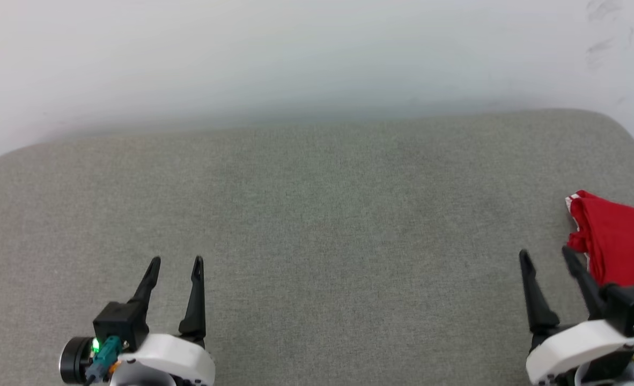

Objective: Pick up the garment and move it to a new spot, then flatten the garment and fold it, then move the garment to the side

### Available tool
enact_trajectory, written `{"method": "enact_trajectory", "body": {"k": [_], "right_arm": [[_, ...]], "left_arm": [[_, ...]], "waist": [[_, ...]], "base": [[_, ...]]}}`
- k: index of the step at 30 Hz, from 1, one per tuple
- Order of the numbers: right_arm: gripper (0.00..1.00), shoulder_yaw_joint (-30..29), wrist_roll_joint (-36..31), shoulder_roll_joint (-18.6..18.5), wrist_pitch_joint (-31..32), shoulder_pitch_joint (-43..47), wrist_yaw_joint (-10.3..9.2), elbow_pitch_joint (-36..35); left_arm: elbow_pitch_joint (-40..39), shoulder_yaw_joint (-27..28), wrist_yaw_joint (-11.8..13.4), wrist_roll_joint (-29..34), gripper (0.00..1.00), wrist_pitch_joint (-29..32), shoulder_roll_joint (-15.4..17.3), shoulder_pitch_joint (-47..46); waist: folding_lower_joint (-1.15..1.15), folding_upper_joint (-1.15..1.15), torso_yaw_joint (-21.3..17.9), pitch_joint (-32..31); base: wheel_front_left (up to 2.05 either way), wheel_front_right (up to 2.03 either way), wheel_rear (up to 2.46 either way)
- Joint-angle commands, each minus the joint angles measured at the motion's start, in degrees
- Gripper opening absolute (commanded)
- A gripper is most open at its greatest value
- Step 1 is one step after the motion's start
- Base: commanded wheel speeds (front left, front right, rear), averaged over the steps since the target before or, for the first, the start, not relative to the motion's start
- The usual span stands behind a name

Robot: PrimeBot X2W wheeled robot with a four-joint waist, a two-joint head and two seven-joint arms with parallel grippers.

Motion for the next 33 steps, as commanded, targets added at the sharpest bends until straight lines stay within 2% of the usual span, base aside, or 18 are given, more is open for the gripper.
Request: {"method": "enact_trajectory", "body": {"k": [1, 10, 24, 25, 28, 33], "right_arm": [[1.00, 0.3, -0.3, 0.4, 0.5, 1.7, -0.05, -0.8], [1.00, 0.1, -0.8, 1.6, 2.0, 5.4, -0.05, -4.8], [1.00, 0.3, -0.8, 2.3, 2.4, 5.4, -0.05, -5.5], [0.00, 0.4, -0.6, 2.0, 2.4, 5.0, 0.01, -5.1], [0.00, 0.5, 0.0, 2.1, 2.5, 5.2, 0.01, -3.6], [0.00, 0.3, 6.0, 2.1, 2.9, 4.4, 0.01, -2.6]], "left_arm": [[0.2, 0.1, 0.4, 0.5, 1.00, -0.3, -0.1, 1.2], [-0.1, 0.5, 0.3, 1.2, 1.00, -0.4, -1.2, 3.4], [0.4, 1.8, -0.8, 2.1, 1.00, -0.4, -2.0, 3.5], [0.5, 1.7, -0.8, 1.7, 0.00, 0.0, -2.0, 2.8], [1.7, 1.6, -0.9, 1.0, 0.00, 0.3, -2.8, 3.5], [1.9, 3.1, -2.0, -3.9, 0.00, 1.6, -3.5, 3.2]], "waist": [[0.01, 0.00, -0.2, -1.1], [0.01, 0.00, -0.4, -1.8], [0.01, 0.00, 0.5, -1.6], [0.01, 0.00, 0.5, -1.6], [0.01, 0.00, 0.5, -1.6], [0.01, 0.00, 0.7, -1.6]], "base": [[0.00, 0.00, 0.00], [0.00, 0.00, 0.00], [0.00, 0.00, 0.00], [0.00, 0.00, 0.00], [0.00, 0.00, 0.00], [0.00, 0.00, 0.00]]}}
